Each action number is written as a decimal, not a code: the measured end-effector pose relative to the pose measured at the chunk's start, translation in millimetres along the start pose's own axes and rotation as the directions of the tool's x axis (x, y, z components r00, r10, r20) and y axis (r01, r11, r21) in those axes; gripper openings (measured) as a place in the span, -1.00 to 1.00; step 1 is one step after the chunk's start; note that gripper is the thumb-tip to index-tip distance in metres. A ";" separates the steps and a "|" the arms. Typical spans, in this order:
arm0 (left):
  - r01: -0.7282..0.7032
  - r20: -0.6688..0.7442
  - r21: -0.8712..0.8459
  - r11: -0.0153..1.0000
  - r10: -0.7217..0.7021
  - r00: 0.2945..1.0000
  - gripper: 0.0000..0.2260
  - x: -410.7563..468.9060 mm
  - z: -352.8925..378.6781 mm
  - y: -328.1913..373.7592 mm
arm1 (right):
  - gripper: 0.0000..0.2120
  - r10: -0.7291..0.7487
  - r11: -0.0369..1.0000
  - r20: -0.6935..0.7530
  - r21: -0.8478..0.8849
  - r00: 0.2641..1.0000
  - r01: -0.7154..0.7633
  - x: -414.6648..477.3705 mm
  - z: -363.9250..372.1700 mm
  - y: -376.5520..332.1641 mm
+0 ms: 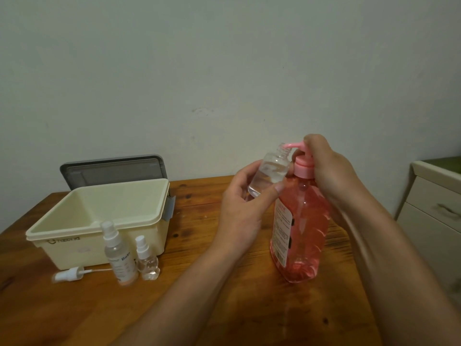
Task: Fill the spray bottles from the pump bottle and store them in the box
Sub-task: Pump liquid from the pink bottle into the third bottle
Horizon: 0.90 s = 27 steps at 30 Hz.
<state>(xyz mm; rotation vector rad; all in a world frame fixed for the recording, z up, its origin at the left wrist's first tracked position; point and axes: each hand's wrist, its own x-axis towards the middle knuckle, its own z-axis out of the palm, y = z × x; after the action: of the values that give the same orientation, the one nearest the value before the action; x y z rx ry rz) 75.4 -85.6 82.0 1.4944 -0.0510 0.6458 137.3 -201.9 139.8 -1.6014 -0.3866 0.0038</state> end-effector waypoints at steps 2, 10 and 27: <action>0.000 -0.004 0.002 1.000 0.000 1.000 -0.58 -0.4 -0.4 0.3 | -0.69 0.008 1.000 0.004 0.006 1.000 -0.008 0.8 0.9 0.1; 0.011 -0.008 -0.010 1.000 -0.011 1.000 -0.56 -0.3 -0.5 -0.9 | -0.59 -0.001 1.000 0.008 0.016 1.000 0.001 -0.7 0.7 0.3; 0.008 -0.009 -0.027 1.000 -0.008 1.000 -0.57 -0.6 0.0 -2.5 | -0.61 -0.007 1.000 0.025 0.020 1.000 0.007 0.3 -0.9 3.8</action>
<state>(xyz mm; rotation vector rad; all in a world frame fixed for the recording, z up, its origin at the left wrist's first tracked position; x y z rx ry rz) 76.0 -85.7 79.5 1.4648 -0.0462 0.6435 138.7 -202.8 136.3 -1.5812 -0.4108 0.0226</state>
